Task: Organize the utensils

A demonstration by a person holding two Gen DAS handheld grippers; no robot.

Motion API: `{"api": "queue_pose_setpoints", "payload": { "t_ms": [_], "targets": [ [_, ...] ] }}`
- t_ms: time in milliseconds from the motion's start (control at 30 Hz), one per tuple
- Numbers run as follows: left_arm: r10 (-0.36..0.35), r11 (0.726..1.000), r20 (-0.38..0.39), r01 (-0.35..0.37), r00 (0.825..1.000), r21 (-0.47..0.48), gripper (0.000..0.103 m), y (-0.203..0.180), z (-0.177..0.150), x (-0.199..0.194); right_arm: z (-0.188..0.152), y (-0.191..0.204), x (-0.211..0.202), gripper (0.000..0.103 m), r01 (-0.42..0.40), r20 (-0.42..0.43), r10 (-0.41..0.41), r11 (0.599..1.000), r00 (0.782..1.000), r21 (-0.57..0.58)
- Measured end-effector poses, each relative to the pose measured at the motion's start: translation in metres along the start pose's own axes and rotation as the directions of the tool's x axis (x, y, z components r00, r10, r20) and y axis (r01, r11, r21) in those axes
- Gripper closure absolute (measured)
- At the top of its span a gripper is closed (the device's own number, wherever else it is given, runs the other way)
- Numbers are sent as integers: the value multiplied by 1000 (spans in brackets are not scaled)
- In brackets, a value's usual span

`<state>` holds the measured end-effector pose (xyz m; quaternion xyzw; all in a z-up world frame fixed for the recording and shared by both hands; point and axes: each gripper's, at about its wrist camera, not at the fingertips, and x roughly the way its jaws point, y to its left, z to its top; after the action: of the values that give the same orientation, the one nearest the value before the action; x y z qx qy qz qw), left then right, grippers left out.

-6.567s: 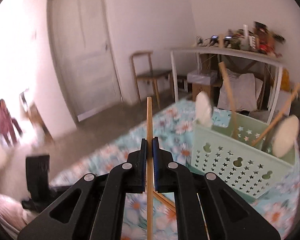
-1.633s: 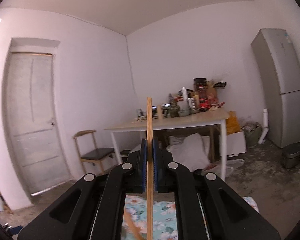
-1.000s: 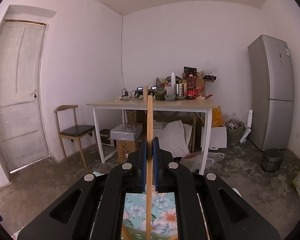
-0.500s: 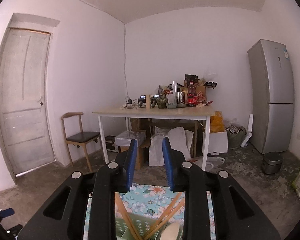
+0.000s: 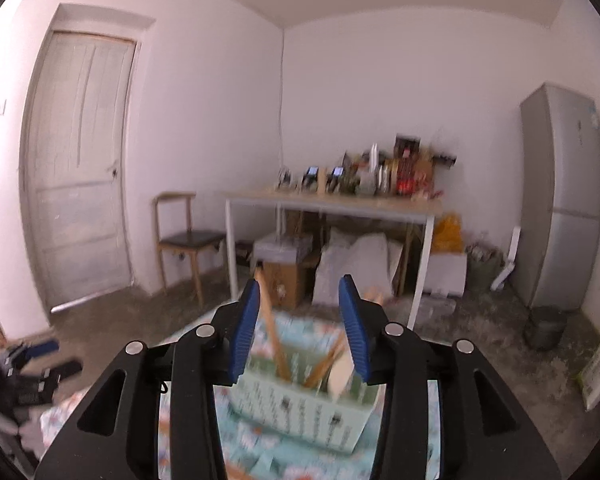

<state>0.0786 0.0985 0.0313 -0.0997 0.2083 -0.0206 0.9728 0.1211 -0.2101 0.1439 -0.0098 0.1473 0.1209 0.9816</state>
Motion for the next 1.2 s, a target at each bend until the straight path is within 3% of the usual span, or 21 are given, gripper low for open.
{"api": "queue_pose_setpoints", "payload": {
  "t_ms": [67,200,300,400,433,500,567,700,867,1067,1200],
  "targets": [
    [4,1000,-33,-4,999,-1,10,-2,-3,5,-18,0,7,62,-14,-65,16,1000,998,23],
    [0,1000,-78,-2,997,-27,10,-3,-10,14,-67,-2,26,62,-31,-231,57,993,971,116],
    [-88,992,-158,71,984,-108,10,-2,-25,27,-97,-6,37,62,-13,-316,65,987,946,162],
    [-173,976,-231,134,958,-173,13,-6,-42,44,-118,-17,44,62,-1,-370,90,973,925,233],
    [-206,967,-255,157,945,-199,22,-8,-48,51,-123,-20,46,62,3,-379,93,970,921,245],
    [-263,949,-286,193,921,-250,28,-12,-55,63,-130,-28,49,62,11,-401,101,964,910,267],
    [-309,923,-313,204,898,-327,37,-13,-65,79,-131,-30,54,62,15,-414,102,963,904,269],
    [-373,867,-341,194,863,-458,46,-9,-81,105,-138,-38,54,62,22,-428,108,958,897,287],
    [-397,801,-305,164,866,-576,55,3,-88,126,-152,-43,60,62,34,-452,119,948,884,315],
    [-367,767,-302,103,880,-633,74,12,-90,139,-160,-51,62,62,47,-457,128,935,880,353],
    [-361,766,-298,99,884,-635,81,15,-91,139,-162,-55,62,62,57,-464,125,931,877,360]
  ]
}}
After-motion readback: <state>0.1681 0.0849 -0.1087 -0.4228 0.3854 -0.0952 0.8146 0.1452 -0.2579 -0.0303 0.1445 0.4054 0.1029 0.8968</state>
